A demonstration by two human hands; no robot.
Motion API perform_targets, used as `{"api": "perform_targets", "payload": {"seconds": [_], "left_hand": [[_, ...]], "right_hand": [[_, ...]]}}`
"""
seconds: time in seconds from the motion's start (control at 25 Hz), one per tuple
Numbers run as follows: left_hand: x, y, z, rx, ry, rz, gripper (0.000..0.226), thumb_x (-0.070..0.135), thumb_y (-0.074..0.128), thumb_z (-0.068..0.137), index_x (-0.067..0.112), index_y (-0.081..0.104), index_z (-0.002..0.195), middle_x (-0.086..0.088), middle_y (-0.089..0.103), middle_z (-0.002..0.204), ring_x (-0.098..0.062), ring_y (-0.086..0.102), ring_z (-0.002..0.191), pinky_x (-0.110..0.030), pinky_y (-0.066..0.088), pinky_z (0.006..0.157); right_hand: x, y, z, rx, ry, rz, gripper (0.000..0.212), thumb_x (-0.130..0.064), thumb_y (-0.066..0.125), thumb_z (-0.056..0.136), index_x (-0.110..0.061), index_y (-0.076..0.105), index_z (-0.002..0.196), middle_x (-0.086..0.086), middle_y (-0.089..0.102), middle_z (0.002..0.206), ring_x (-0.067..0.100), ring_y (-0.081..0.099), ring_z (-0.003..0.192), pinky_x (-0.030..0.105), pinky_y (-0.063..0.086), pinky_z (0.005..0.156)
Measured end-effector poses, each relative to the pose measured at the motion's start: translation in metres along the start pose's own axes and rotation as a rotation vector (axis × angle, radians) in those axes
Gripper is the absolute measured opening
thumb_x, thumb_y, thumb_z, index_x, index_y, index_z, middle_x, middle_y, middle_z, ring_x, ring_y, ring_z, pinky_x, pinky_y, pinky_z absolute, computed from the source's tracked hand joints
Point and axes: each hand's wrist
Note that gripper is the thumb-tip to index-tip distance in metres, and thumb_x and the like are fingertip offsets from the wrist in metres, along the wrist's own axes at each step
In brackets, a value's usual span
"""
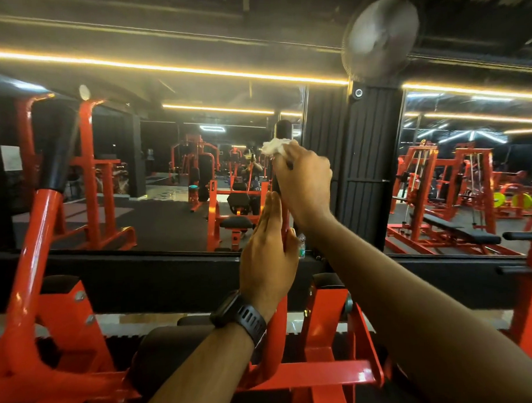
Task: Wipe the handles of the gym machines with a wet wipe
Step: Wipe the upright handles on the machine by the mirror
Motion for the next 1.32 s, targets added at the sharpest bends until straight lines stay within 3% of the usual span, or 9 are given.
{"api": "perform_targets", "payload": {"seconds": [0.12,0.16,0.28,0.44,0.56,0.84,1.0,1.2,1.32], "left_hand": [[0.001,0.000,0.000,0.019,-0.016,-0.008,0.067,0.030,0.058,0.099,0.029,0.023,0.157,0.004,0.039,0.157,-0.017,0.052,0.132,-0.032,0.055,0.093],[0.001,0.000,0.001,0.020,-0.012,-0.005,0.070,0.029,0.059,0.099,0.030,0.021,0.158,0.004,0.039,0.158,-0.017,0.054,0.130,-0.028,0.056,0.089],[0.003,-0.002,0.001,-0.008,-0.023,0.015,0.080,0.026,0.056,0.101,0.039,-0.003,0.154,0.001,0.034,0.161,-0.021,0.054,0.131,-0.035,0.058,0.090],[0.007,-0.004,-0.001,0.000,-0.026,0.031,0.080,0.027,0.055,0.101,0.039,-0.008,0.150,-0.001,0.032,0.161,-0.023,0.052,0.134,-0.039,0.057,0.094],[0.004,-0.004,-0.002,0.001,-0.017,-0.001,0.082,0.025,0.056,0.101,0.038,-0.008,0.150,0.003,0.020,0.165,-0.022,0.047,0.138,-0.040,0.056,0.096],[0.002,-0.001,0.002,0.007,-0.023,0.027,0.083,0.024,0.058,0.099,0.032,-0.001,0.157,0.000,0.028,0.163,-0.022,0.053,0.132,-0.035,0.059,0.089],[0.003,-0.002,-0.001,0.001,-0.021,0.017,0.084,0.025,0.057,0.100,0.038,-0.007,0.153,-0.002,0.033,0.161,-0.022,0.056,0.128,-0.028,0.059,0.082],[0.004,-0.002,-0.001,-0.019,-0.024,0.018,0.083,0.025,0.056,0.100,0.039,-0.008,0.151,-0.002,0.031,0.162,-0.020,0.060,0.123,-0.017,0.054,0.072],[0.006,-0.002,-0.002,-0.006,-0.022,0.018,0.082,0.026,0.056,0.101,0.039,-0.008,0.151,0.000,0.027,0.163,-0.021,0.051,0.134,-0.031,0.056,0.094]], "right_hand": [[0.011,-0.006,-0.007,-0.137,-0.268,-0.204,0.025,-0.020,0.050,0.102,-0.007,0.060,0.121,0.014,0.057,0.133,0.007,0.061,0.074,0.017,0.051,0.062],[0.015,-0.006,-0.009,-0.136,-0.354,-0.220,0.023,-0.017,0.051,0.102,-0.007,0.061,0.120,0.014,0.056,0.134,0.009,0.064,0.077,0.017,0.053,0.064],[0.013,-0.014,-0.005,-0.032,-0.302,-0.050,0.018,-0.012,0.053,0.101,-0.008,0.066,0.114,0.001,0.068,0.099,0.005,0.065,0.070,0.014,0.053,0.061],[0.014,-0.018,-0.003,-0.069,-0.201,-0.064,0.017,-0.009,0.051,0.102,-0.008,0.066,0.107,0.001,0.068,0.091,0.000,0.064,0.071,0.011,0.049,0.061],[0.018,-0.021,-0.020,-0.055,0.099,0.136,0.022,-0.008,0.048,0.103,-0.018,0.062,0.089,-0.013,0.057,0.072,-0.009,0.054,0.056,0.008,0.041,0.049],[0.015,-0.016,-0.022,-0.029,0.211,0.378,0.024,-0.013,0.051,0.103,-0.014,0.069,0.119,-0.012,0.067,0.079,0.011,0.065,0.069,0.021,0.053,0.059],[0.015,-0.017,-0.035,-0.048,0.183,0.344,0.020,-0.013,0.053,0.102,-0.016,0.070,0.092,-0.007,0.062,0.065,0.009,0.059,0.057,0.019,0.050,0.050],[0.013,-0.014,-0.036,-0.045,0.245,0.341,0.020,-0.017,0.052,0.103,-0.015,0.071,0.096,0.003,0.066,0.071,0.020,0.060,0.059,0.030,0.053,0.054],[0.013,-0.015,-0.006,0.003,0.199,0.356,0.019,-0.019,0.053,0.102,-0.018,0.068,0.090,-0.004,0.059,0.066,0.009,0.052,0.052,0.019,0.045,0.047]]}}
Point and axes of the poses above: each hand's wrist, its own z-axis towards the middle knuckle, its own y-axis out of the palm, x = y × z
